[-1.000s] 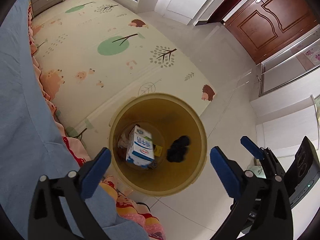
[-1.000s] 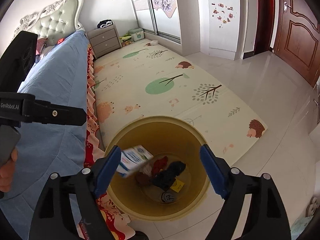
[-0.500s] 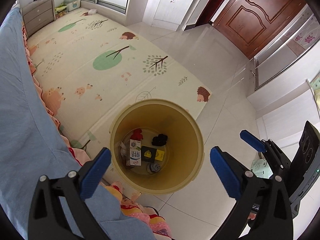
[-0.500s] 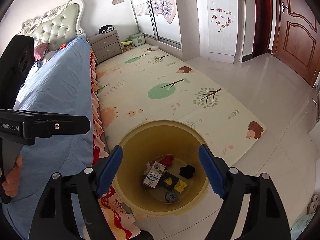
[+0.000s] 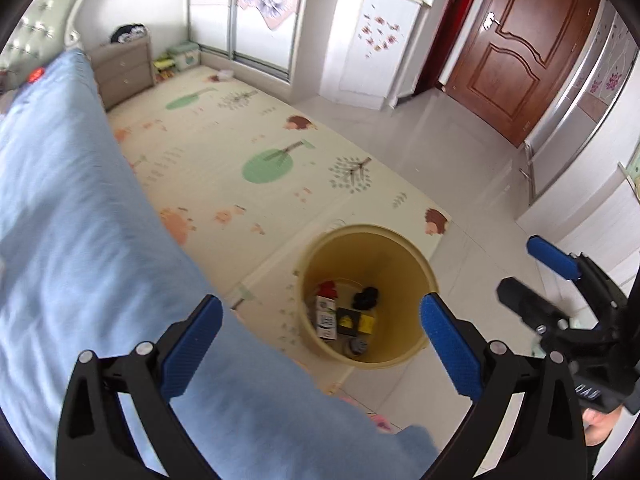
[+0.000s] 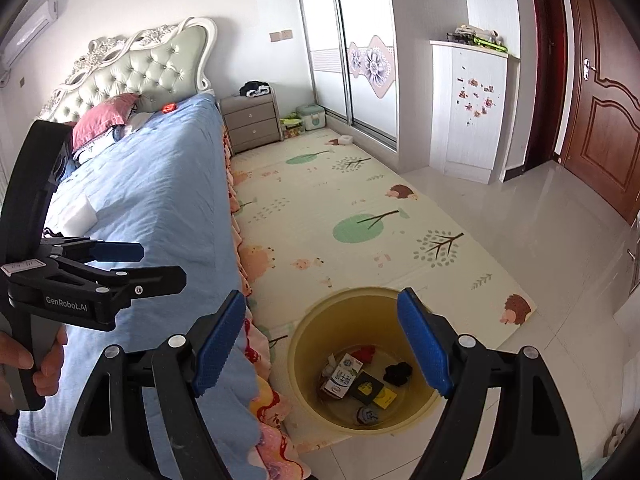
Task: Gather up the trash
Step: 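Move both tools back over the bed toward the grey mask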
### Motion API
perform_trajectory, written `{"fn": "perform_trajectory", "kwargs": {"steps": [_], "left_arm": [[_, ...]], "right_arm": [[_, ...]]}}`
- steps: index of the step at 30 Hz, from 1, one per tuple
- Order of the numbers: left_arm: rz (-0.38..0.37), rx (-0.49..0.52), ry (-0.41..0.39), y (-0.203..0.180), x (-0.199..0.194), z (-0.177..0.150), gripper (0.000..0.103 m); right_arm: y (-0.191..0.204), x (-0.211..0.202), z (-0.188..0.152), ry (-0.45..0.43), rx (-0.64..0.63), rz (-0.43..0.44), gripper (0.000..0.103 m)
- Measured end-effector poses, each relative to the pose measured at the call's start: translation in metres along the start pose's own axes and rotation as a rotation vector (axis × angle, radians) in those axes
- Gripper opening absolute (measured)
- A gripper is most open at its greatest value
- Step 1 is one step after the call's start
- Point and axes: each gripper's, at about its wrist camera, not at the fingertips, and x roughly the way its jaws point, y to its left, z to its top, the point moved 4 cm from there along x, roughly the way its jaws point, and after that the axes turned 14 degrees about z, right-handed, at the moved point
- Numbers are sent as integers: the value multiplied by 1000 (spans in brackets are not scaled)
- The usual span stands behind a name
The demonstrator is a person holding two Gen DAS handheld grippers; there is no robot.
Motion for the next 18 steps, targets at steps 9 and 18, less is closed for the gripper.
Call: {"fn": "perform_trajectory", "kwargs": {"steps": [9, 18], "left_arm": [[231, -152, -226, 127, -99, -59, 99], [563, -447, -342, 288, -179, -150, 99]], "right_arm": [[128, 1, 11, -82, -111, 226, 79], [270, 24, 18, -183, -224, 504, 95]]}}
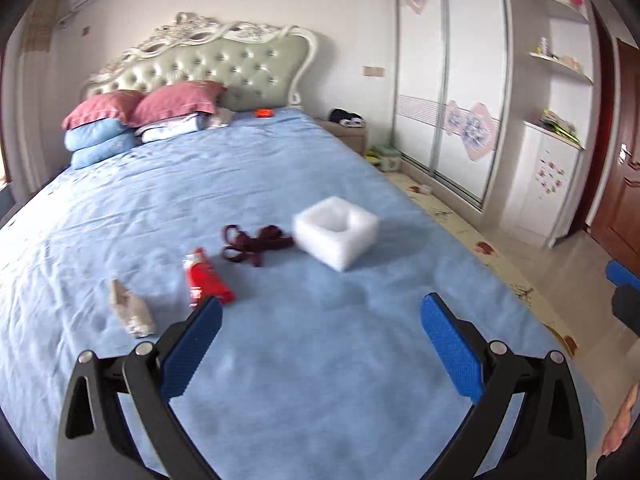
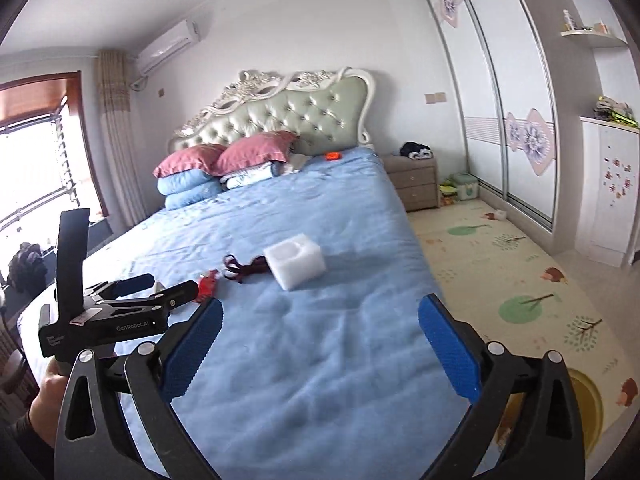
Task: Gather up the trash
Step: 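Move both tools back over the bed toward the grey mask, then grasp the grey mask with the left gripper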
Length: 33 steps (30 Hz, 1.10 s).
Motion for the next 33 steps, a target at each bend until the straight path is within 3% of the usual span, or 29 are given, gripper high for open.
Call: {"fn": "perform_trajectory", "kwargs": {"steps": [6, 15, 26, 28, 29, 30, 31, 33], "left_arm": [[181, -76, -1, 93, 22, -1, 99], [208, -129, 108, 147, 66, -24, 99], [195, -165, 284, 164, 159, -25, 98], [186, -179, 315, 163, 172, -28, 85], [173, -184, 338, 162, 178, -30, 65], [169, -186, 360, 162, 183, -33, 52], [174, -193, 363, 163, 184, -35, 50], [151, -214, 348, 169, 181, -34, 34]], "right_arm": [[52, 59, 4, 19, -52, 91, 95], [109, 136, 1, 96, -161, 166, 95], [120, 207, -3, 179, -172, 234, 95], [119, 218, -5, 201, -168, 238, 95], [120, 223, -6, 212, -175, 242, 95], [122, 229, -7, 223, -186, 242, 95], [123, 234, -7, 233, -196, 242, 95], [125, 247, -10, 268, -195, 254, 95]]}}
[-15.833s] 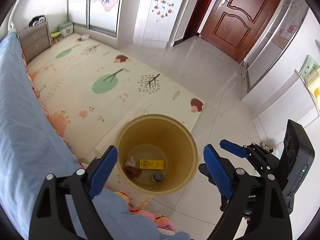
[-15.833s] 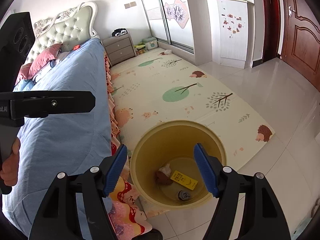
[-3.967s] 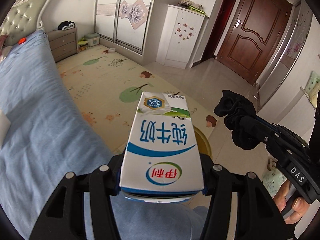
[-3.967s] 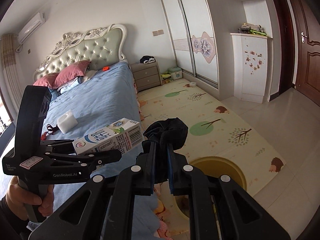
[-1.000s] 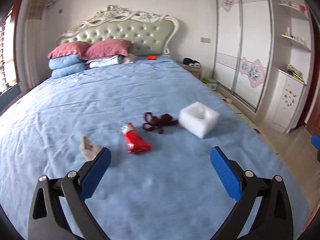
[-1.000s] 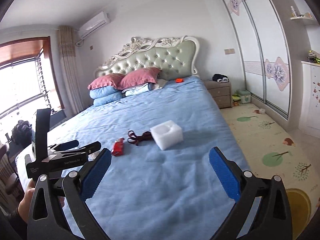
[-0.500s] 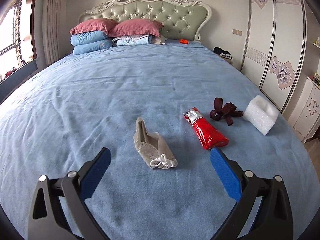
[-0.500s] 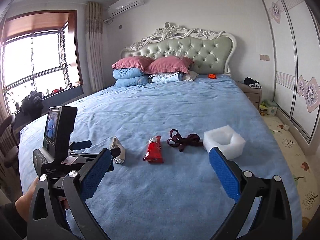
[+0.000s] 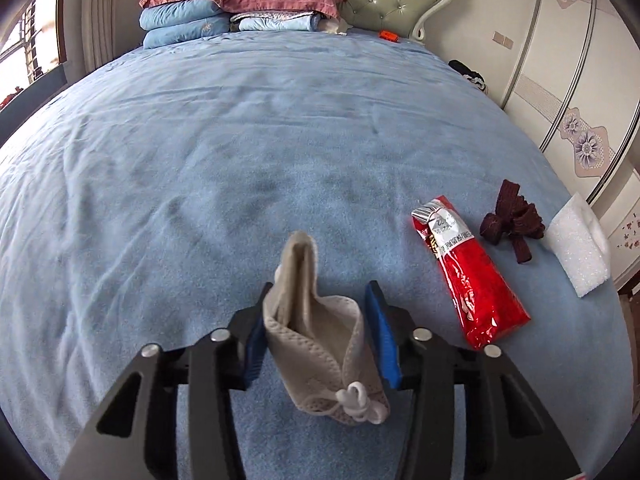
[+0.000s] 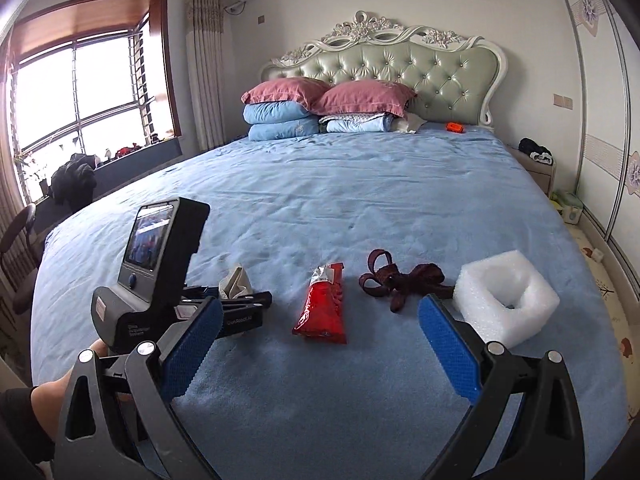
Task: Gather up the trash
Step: 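Grasp the grey mask with the left gripper, then grasp the red snack packet with the right gripper while the left holds the mask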
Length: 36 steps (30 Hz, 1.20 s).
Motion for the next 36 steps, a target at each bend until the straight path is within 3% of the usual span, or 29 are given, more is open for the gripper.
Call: {"fn": "perform_trajectory", "kwargs": {"steps": [4, 8, 15, 19, 20, 22, 29, 36], "left_arm": [[-55, -21, -16, 14, -6, 5, 30], [-101, -61, -35, 29, -11, 11, 30], [-171, -92, -49, 37, -19, 15, 30], [-186, -79, -47, 32, -20, 15, 30], [-188, -75, -47, 31, -20, 14, 30], [-197, -72, -48, 28, -22, 14, 30], [-242, -40, -69, 14, -45, 10, 30], [-312, 55, -142, -22, -101, -5, 30]], "right_arm": [[-10, 29, -1, 71, 67, 60, 94], [-16, 58, -1, 157, 92, 73, 82], [-24, 95, -4, 236, 124, 33, 77], [-38, 112, -8, 282, 171, 6, 63], [-42, 115, -10, 299, 187, -6, 51], [-47, 118, -14, 315, 215, 0, 38], [-33, 83, -9, 270, 156, 6, 32], [-29, -5, -3, 153, 158, 36, 32]]}}
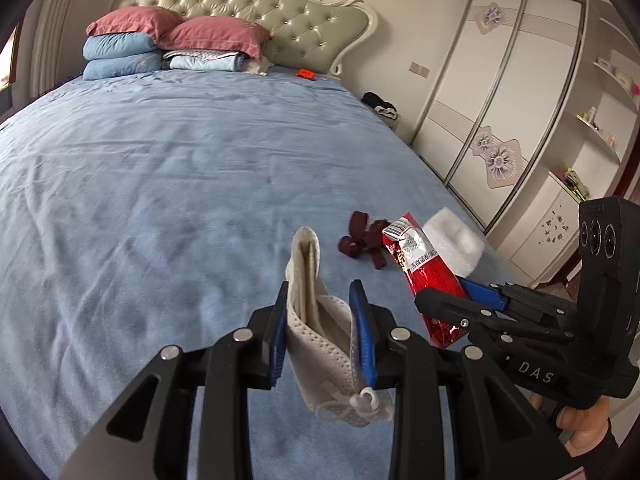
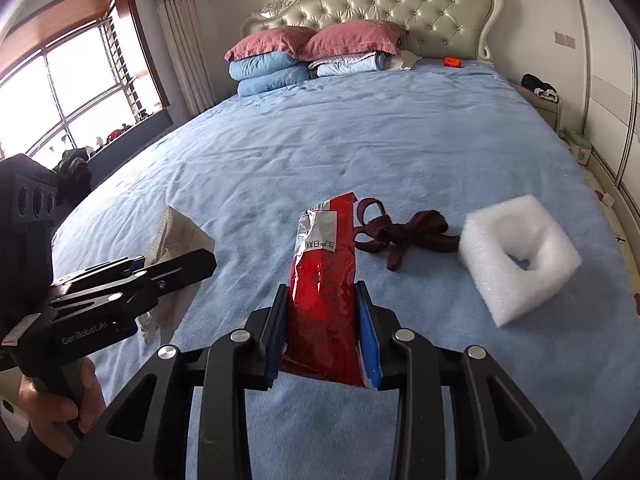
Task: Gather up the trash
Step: 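Grasp the red snack packet with the right gripper while the left holds the mask, then carry the mask and red packet over the yellow bin and open both grippers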
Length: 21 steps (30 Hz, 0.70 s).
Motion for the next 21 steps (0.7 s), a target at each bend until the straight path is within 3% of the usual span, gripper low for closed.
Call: {"fn": "perform_trajectory", "kwargs": {"steps": [6, 10, 21], "left_arm": [[-82, 103, -29, -71, -33, -11, 30], [-145, 173, -30, -125, -47, -20, 30], [-298, 347, 59, -276, -38, -66, 30]], "right_arm": [[-7, -75, -17, -60, -2, -5, 32], [-18, -127, -32, -102, -14, -53, 32], [-93, -247, -104, -194, 113, -213, 33]]}}
